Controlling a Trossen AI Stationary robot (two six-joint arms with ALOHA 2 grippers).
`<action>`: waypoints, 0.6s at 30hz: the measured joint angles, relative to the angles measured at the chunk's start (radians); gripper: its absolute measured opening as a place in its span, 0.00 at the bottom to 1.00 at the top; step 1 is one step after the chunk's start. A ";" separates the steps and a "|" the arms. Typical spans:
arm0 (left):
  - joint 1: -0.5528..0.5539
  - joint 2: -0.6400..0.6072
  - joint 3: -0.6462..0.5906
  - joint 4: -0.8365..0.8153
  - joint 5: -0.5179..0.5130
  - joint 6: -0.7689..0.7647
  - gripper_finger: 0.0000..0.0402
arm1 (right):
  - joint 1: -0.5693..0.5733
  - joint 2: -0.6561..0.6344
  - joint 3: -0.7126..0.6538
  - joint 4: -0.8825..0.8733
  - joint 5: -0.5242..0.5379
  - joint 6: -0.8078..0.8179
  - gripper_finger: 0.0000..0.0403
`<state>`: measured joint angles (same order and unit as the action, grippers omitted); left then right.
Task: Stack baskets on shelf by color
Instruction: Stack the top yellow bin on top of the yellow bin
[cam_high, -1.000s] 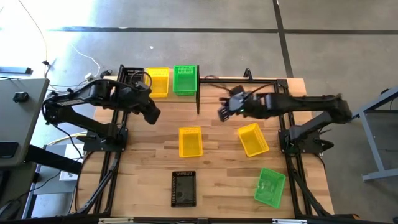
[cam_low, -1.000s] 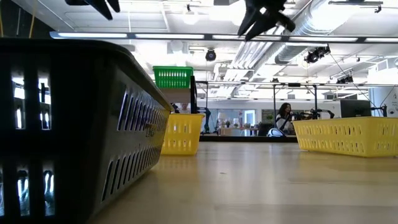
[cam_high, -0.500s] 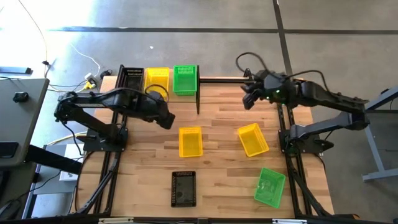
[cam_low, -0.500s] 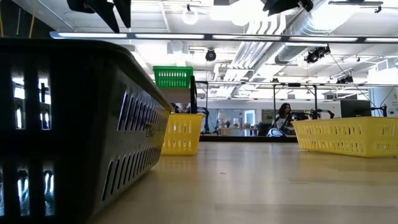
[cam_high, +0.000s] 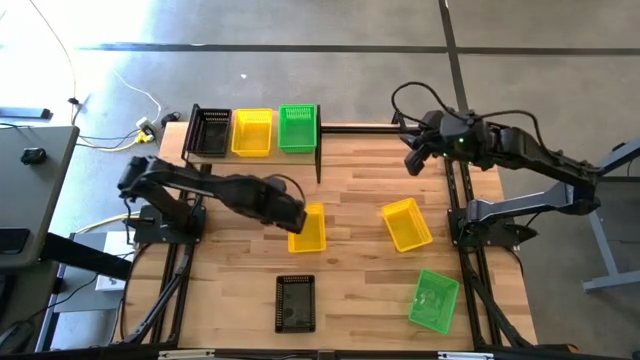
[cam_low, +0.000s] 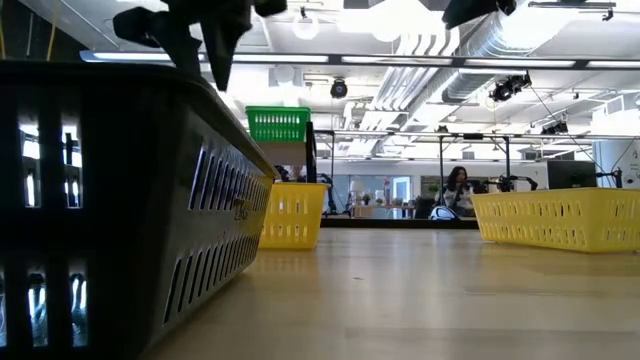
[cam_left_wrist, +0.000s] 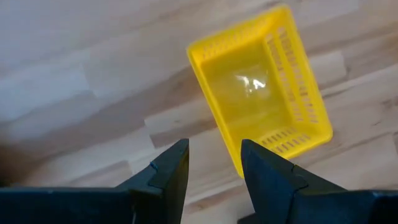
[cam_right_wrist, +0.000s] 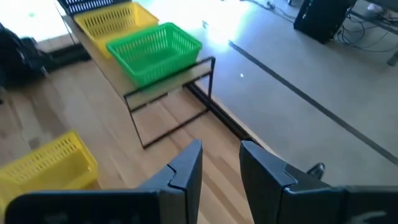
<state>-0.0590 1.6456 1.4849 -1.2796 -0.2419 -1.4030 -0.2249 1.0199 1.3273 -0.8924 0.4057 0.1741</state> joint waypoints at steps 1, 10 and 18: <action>-0.004 0.016 0.000 0.009 0.007 -0.010 0.34 | 0.000 0.000 0.000 -0.013 0.000 0.000 0.23; -0.011 0.136 0.000 0.065 0.018 -0.076 0.34 | 0.000 -0.001 0.000 -0.097 -0.012 0.000 0.23; -0.009 0.215 0.000 0.092 0.037 -0.126 0.34 | 0.000 -0.001 0.000 -0.122 -0.044 0.000 0.23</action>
<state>-0.0684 1.8603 1.4849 -1.1875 -0.2054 -1.5286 -0.2249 1.0191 1.3273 -1.0144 0.3617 0.1745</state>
